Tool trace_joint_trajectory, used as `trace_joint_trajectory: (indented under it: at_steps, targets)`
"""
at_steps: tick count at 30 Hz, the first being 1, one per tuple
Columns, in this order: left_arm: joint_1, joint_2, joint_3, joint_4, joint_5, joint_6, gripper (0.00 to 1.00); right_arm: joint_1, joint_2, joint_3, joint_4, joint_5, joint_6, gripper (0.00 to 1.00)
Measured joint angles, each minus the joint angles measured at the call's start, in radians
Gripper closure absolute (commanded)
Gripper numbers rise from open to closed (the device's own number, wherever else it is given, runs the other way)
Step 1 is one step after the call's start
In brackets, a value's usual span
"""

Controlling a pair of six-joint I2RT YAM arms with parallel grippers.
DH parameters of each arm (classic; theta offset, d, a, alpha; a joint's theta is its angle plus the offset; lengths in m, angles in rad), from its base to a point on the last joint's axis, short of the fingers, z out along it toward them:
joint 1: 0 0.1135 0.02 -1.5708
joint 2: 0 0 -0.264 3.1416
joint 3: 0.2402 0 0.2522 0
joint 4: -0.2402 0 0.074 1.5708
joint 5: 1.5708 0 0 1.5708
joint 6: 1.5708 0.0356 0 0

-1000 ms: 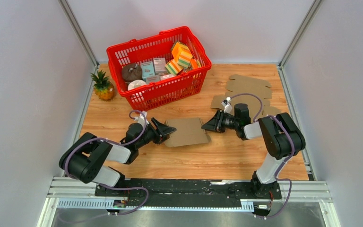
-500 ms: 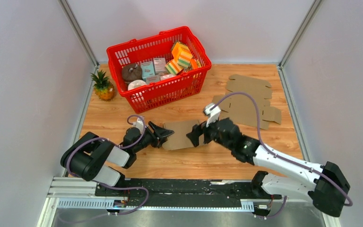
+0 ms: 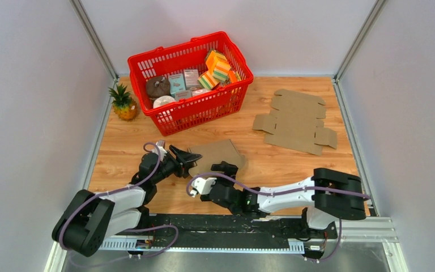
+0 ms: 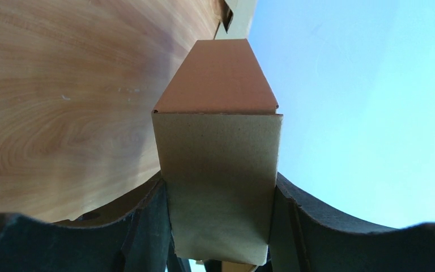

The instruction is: Fold the paper box

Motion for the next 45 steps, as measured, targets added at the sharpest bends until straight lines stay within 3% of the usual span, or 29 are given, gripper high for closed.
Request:
trace_joint_trajectory:
  at_steps: [5, 11, 14, 16, 18, 26, 36, 40, 45]
  targets:
    - [0.022, -0.154, -0.006, -0.134, 0.074, -0.009, 0.59, 0.038, 0.067, -0.008, 0.220, 0.143, -0.215, 0.00]
    - [0.038, -0.327, 0.002, -0.327, 0.127, 0.017, 0.59, 0.051, 0.103, -0.018, 0.418, 0.189, -0.394, 0.00]
    - [0.050, -0.363, 0.014, -0.385, 0.143, 0.034, 0.58, 0.055, 0.111, -0.018, 0.451, 0.188, -0.437, 0.04]
    - [0.056, -0.380, 0.017, -0.403, 0.148, 0.039, 0.57, 0.055, 0.115, -0.018, 0.470, 0.187, -0.458, 0.12]
    - [0.058, -0.396, 0.018, -0.414, 0.149, 0.042, 0.51, 0.057, 0.119, -0.018, 0.490, 0.187, -0.482, 0.20]
    - [0.065, -0.497, 0.020, -0.472, 0.155, 0.070, 0.28, 0.070, 0.138, -0.032, 0.584, 0.189, -0.563, 0.35]
    - [0.129, -0.758, 0.186, -1.009, 0.055, 0.341, 0.25, 0.071, 0.161, -0.058, 0.671, 0.246, -0.587, 0.41]
    - [0.141, -0.817, 0.342, -1.302, -0.124, 0.512, 0.24, 0.095, 0.134, -0.068, 0.580, 0.330, -0.505, 0.42]
    - [0.142, -0.843, 0.480, -1.467, -0.292, 0.670, 0.26, 0.118, -0.135, -0.011, 0.029, 0.262, -0.161, 0.45]
